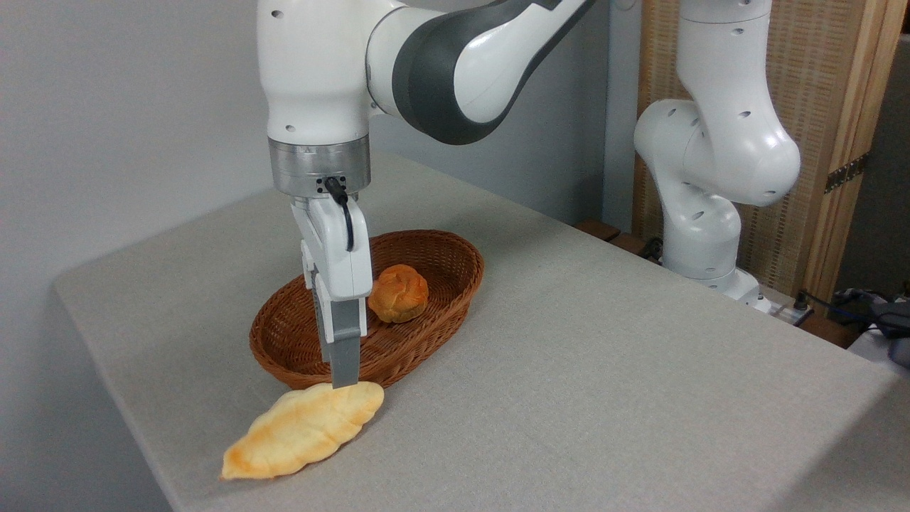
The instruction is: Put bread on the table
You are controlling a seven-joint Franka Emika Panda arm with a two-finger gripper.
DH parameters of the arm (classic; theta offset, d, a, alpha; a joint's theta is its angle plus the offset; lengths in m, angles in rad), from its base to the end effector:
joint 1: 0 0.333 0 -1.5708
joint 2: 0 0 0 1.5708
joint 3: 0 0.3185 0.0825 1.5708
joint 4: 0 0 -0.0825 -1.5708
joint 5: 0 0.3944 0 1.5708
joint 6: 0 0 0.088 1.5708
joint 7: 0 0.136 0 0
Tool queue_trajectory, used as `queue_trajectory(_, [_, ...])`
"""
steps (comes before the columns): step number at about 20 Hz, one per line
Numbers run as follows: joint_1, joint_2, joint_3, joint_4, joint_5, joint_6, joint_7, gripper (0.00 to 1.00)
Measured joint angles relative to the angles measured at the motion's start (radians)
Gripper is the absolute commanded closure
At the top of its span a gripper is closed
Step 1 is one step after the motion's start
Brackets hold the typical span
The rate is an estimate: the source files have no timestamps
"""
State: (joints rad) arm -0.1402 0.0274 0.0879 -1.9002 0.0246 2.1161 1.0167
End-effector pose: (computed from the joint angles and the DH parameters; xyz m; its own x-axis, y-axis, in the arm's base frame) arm 0.6007 -0.0301 0.4717 0.4640 -0.8825 0.0769 -0.8655 -0.4701 -0.1727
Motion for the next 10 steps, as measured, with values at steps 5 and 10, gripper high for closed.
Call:
queue_trajectory(5, [0.0, -0.013, 0.0, 0.019, -0.006, 0.0, -0.07, 0.05])
queue_trajectory(10, [-0.001, -0.034, -0.001, 0.09, -0.081, -0.05, -0.247, 0.0])
